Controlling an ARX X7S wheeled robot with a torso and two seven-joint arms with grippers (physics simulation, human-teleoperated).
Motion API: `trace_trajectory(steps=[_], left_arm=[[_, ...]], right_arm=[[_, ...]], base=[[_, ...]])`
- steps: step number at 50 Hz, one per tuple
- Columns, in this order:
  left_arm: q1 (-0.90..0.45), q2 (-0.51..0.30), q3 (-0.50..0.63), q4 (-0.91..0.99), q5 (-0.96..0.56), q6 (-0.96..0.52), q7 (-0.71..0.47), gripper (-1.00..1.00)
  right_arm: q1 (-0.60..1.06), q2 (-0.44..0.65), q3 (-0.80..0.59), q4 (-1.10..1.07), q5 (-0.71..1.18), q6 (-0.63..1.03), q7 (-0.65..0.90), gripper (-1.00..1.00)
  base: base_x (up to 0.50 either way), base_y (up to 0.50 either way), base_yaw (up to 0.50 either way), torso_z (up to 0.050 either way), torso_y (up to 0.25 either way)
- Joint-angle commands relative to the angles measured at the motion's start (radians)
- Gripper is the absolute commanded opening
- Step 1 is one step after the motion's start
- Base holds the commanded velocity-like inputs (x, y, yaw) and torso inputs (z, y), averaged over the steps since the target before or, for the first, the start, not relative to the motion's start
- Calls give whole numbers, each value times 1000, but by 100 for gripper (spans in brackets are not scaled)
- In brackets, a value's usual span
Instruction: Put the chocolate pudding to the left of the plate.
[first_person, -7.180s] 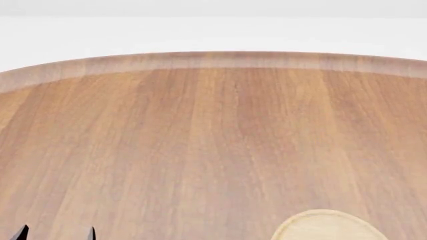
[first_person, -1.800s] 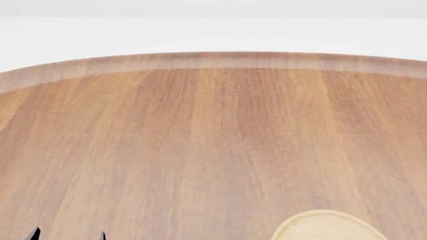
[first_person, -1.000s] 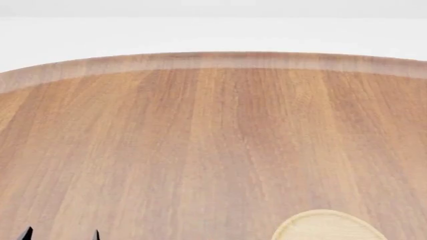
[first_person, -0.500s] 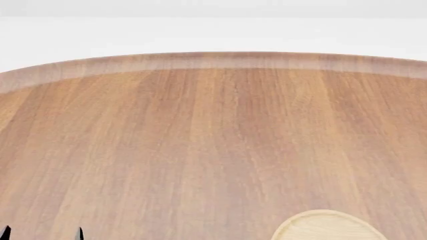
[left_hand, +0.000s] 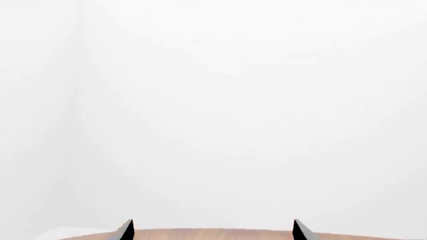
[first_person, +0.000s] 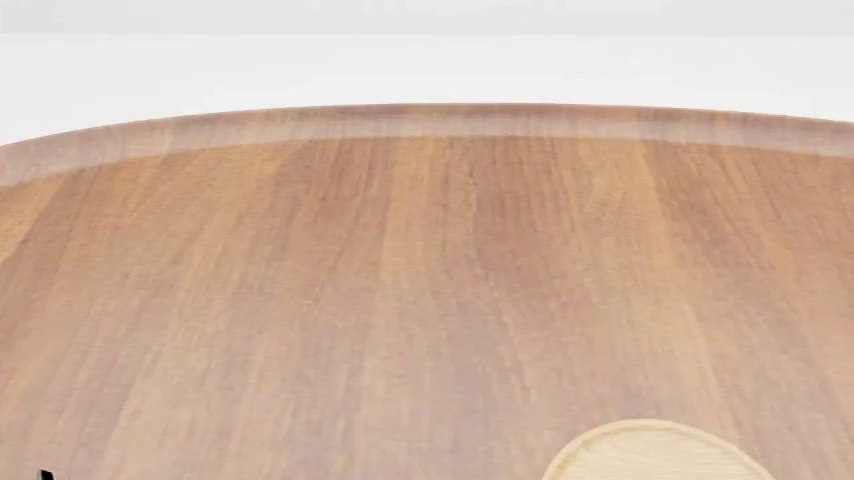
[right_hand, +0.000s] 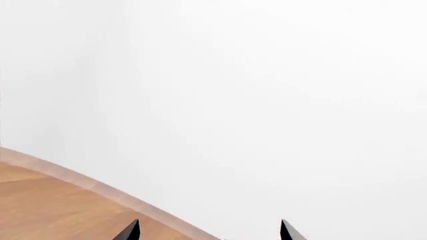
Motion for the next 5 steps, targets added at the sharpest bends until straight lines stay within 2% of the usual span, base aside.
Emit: trace_trajectory(steps=[1, 5], left_arm=[[40, 1, -21, -5, 33, 117, -28, 100], [40, 3, -21, -19, 30, 144, -31, 100]], right_arm=[[-44, -8, -30, -17, -88, -100, 119, 100], [-59, 2, -35, -27, -88, -111, 140, 100]], base=[[0, 0, 0, 0, 0], [0, 0, 0, 0, 0]])
